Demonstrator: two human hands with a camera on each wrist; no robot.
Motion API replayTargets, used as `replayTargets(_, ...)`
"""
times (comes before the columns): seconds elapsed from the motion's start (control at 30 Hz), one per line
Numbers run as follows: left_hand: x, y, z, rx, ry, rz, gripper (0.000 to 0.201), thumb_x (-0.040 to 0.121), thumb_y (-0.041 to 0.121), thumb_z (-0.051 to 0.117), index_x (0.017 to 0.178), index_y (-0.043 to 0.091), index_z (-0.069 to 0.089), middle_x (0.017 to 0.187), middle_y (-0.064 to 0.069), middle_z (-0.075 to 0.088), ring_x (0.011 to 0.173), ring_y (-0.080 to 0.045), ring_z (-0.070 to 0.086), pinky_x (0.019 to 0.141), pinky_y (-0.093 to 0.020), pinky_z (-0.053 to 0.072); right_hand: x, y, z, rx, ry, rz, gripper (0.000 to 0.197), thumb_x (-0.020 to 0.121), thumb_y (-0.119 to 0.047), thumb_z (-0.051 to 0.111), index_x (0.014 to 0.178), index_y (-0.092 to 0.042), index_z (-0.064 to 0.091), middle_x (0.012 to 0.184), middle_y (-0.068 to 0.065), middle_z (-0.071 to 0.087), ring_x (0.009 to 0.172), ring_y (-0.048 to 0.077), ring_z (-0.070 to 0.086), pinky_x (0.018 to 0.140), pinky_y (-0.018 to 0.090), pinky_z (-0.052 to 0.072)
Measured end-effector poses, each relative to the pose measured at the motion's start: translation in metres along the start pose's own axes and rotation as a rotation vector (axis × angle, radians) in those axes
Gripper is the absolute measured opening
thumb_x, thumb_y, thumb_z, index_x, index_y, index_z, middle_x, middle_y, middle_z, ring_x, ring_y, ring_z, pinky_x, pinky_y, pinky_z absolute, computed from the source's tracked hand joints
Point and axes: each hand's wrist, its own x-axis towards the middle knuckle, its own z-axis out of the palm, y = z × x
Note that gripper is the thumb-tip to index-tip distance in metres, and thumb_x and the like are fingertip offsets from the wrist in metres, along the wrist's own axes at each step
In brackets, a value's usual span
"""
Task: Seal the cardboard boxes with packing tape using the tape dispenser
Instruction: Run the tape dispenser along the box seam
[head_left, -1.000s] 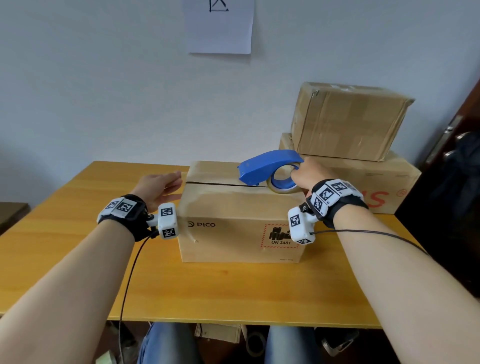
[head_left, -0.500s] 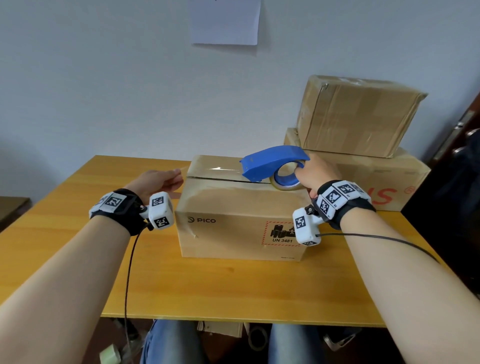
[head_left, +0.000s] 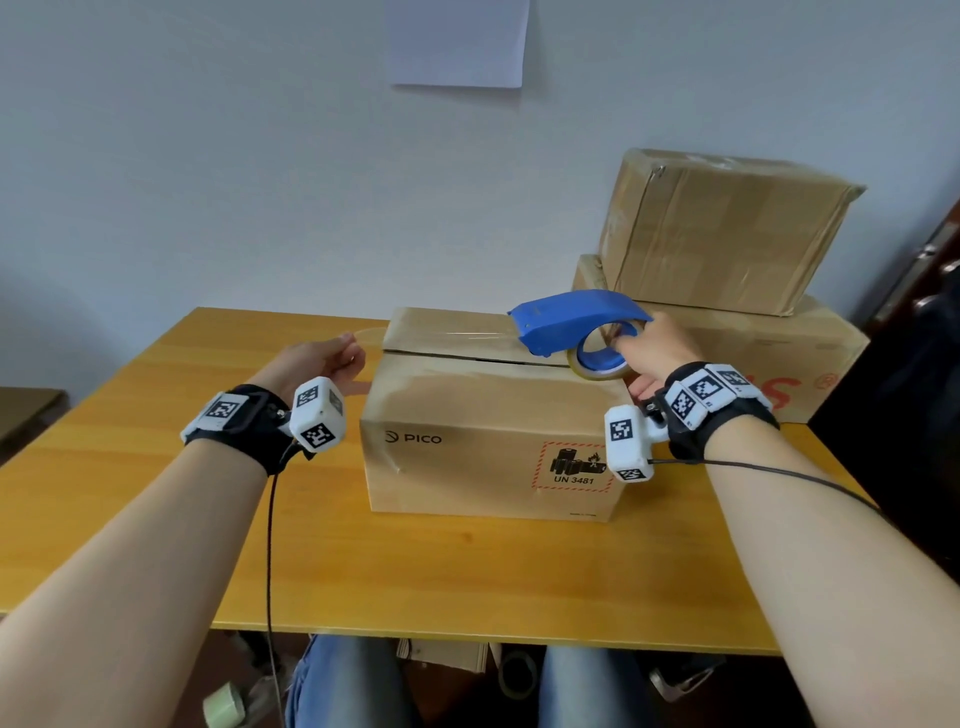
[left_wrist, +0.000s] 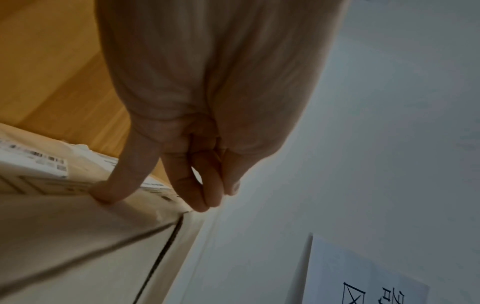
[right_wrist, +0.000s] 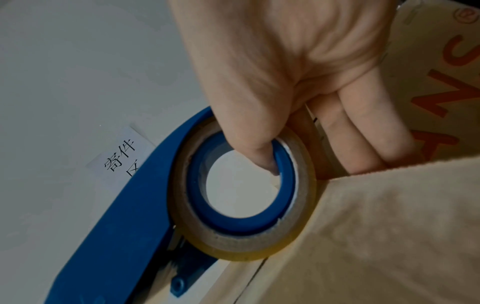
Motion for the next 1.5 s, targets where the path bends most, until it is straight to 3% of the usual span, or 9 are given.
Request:
replayTargets(0.2,0.002,-0.006,-0.009,0.043,-0.049,-0.04,0.011,0.101,0.018,0.056,0.093,0.01,0.06,0.075,-0.002,0.061,0.072,-0.017,0.067,0.097,-0.059,0.05,-0.002,-0.002,-0.002,-0.046,0.014,-0.029,0.012,0.097,-0.021,0.05,0.085,-0.02,0.051,0.088,0.019,0.07,0.084,0.038,0.07,0.086,0.049,0.058)
replayTargets(0.33,0.006,-0.009,-0.01,0.098,-0.011,-0.027,0.014,0.101,0.017,0.058,0.09,0.009,0.061,0.077,-0.003,0.063,0.073,-0.016,0.068,0.089,-0.055,0.056,-0.002,0.001,-0.002,-0.051,0.026,-0.015,0.009,0.097,-0.025,0.05,0.102,-0.019,0.055,0.084,0.014,0.069,0.08,0.036,0.07,0.084,0.048,0.059)
replayTargets(0.53,0.009,-0.023,-0.015,0.086,0.043,-0.02,0.011,0.1,0.014,0.059,0.094,0.005,0.062,0.074,-0.004,0.064,0.073,-0.016,0.07,0.072,-0.04,0.063,-0.004,-0.001,-0.005,-0.081,0.007,-0.037,0.013,0.099,-0.023,0.047,0.091,-0.016,0.055,0.084,0.018,0.071,0.077,0.036,0.071,0.083,0.048,0.059)
replayTargets(0.73,0.005,-0.024,-0.01,0.114,0.066,0.02,0.011,0.1,0.014,0.058,0.096,0.006,0.063,0.072,-0.002,0.067,0.072,-0.014,0.072,0.063,-0.037,0.063,-0.003,0.0,-0.004,-0.079,-0.004,-0.027,0.019,0.099,-0.027,0.047,0.107,-0.014,0.059,0.081,0.015,0.07,0.073,0.034,0.071,0.08,0.047,0.06)
replayTargets(0.83,0.004,-0.024,-0.011,0.114,0.038,0.069,0.01,0.101,0.016,0.058,0.099,0.007,0.063,0.075,-0.002,0.066,0.078,-0.015,0.071,0.069,-0.04,0.064,-0.005,0.0,-0.005,-0.087,-0.009,-0.015,0.014,0.101,-0.028,0.046,0.102,-0.017,0.054,0.077,0.013,0.07,0.065,0.032,0.072,0.074,0.042,0.062)
replayTargets(1.0,0.001,-0.026,-0.012,0.095,-0.008,0.129,0.011,0.101,0.017,0.057,0.096,0.008,0.062,0.077,-0.001,0.064,0.08,-0.015,0.069,0.074,-0.044,0.063,-0.003,0.0,-0.003,-0.096,0.001,-0.034,0.016,0.101,-0.027,0.047,0.102,-0.016,0.057,0.081,0.014,0.07,0.071,0.032,0.072,0.078,0.045,0.061)
replayTargets(1.13,0.001,-0.027,-0.01,0.11,0.039,0.06,0.013,0.101,0.016,0.057,0.094,0.007,0.062,0.073,-0.002,0.066,0.075,-0.015,0.071,0.065,-0.036,0.063,-0.002,0.002,-0.002,-0.099,0.007,-0.029,0.014,0.101,-0.028,0.047,0.102,-0.017,0.055,0.08,0.012,0.07,0.067,0.031,0.072,0.075,0.043,0.061)
replayTargets(1.3,0.002,-0.028,-0.007,0.114,0.074,-0.025,0.015,0.101,0.015,0.057,0.092,0.004,0.063,0.079,-0.005,0.066,0.085,-0.019,0.069,0.072,-0.032,0.063,-0.001,0.002,-0.001,-0.085,0.009,-0.027,0.011,0.102,-0.029,0.046,0.105,-0.019,0.05,0.082,0.011,0.068,0.065,0.03,0.072,0.07,0.04,0.062)
replayTargets(1.5,-0.003,-0.02,0.001,0.274,0.125,-0.13,0.015,0.098,0.018,0.062,0.105,0.005,0.066,0.082,-0.004,0.074,0.079,-0.019,0.075,0.062,-0.03,0.062,0.001,0.003,0.001,-0.086,0.009,-0.028,0.013,0.102,-0.031,0.046,0.108,-0.02,0.049,0.083,0.009,0.068,0.064,0.028,0.072,0.071,0.041,0.062)
